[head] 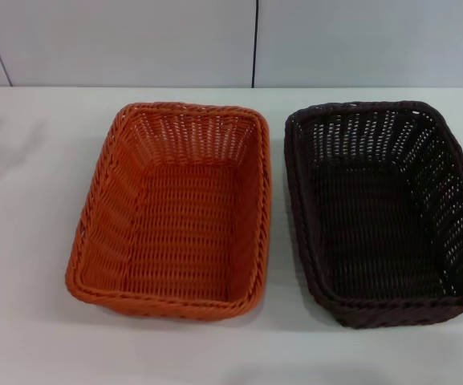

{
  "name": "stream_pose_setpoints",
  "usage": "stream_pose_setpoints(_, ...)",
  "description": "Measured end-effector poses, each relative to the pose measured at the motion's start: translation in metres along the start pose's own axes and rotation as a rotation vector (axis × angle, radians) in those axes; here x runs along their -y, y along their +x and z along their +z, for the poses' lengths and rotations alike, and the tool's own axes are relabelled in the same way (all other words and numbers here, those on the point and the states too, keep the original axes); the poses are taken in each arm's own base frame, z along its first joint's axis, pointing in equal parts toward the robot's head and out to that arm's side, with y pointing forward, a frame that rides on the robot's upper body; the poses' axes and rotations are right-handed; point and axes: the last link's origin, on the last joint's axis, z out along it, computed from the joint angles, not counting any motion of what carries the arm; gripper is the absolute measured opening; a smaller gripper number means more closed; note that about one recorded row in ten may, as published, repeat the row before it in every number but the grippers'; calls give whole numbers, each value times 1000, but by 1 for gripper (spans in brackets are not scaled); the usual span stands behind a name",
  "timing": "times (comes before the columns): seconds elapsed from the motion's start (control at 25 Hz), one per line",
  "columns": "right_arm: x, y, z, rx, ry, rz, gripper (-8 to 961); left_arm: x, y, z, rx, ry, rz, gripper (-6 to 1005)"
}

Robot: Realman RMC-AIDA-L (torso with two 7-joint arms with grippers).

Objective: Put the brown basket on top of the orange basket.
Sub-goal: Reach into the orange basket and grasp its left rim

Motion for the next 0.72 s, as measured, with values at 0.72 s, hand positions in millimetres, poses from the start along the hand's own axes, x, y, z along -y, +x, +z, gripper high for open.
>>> stream_pose_setpoints(0.72,14,16,3,-133,52,-19,662,-97,16,77,1066,-109,259,756)
